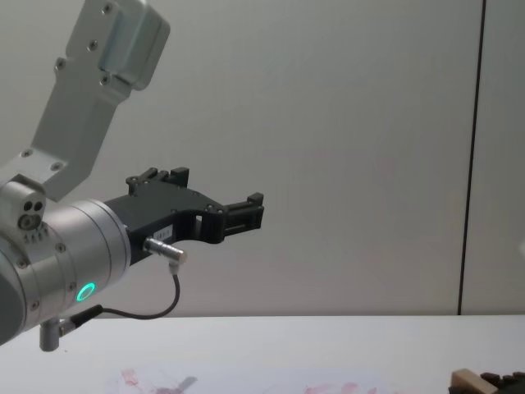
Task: Use the one hand to pick up the stamp and affix it onto the A4 paper.
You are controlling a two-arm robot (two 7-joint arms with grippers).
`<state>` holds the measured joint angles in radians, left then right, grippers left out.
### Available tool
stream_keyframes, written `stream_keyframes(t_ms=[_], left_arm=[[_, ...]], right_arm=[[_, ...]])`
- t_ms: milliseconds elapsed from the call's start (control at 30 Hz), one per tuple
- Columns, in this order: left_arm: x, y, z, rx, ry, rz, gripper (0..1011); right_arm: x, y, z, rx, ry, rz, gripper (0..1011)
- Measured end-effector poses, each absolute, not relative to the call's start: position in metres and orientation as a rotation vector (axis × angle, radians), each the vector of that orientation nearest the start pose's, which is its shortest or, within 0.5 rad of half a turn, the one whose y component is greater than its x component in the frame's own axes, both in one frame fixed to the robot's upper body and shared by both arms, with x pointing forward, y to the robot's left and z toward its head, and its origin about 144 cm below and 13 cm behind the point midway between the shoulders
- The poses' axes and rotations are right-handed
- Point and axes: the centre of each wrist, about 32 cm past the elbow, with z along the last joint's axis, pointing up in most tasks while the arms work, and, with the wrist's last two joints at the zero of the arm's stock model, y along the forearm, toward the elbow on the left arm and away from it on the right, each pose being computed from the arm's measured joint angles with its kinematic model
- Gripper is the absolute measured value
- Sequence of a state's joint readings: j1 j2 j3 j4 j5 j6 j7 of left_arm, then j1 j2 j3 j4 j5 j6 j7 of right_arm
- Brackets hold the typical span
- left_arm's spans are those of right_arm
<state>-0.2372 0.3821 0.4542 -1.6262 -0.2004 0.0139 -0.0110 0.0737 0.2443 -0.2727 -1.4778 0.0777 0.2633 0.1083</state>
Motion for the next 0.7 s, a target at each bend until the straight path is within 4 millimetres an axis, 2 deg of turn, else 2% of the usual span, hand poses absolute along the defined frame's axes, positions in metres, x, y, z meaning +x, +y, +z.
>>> stream_keyframes(t_ms=[267, 700], left_arm=[[0.492, 0.1984, 1.2044, 0.061, -0.268, 1.124, 1001], [0.492, 0.1984, 1.2044, 0.061, -0.268, 1.124, 1001]], right_arm=[[0.4692, -0.2216, 1.1223, -0.402, 0.099, -1.22, 218], [0.4715, -0.22, 1.1322, -0.312, 0.088, -1.203, 219]])
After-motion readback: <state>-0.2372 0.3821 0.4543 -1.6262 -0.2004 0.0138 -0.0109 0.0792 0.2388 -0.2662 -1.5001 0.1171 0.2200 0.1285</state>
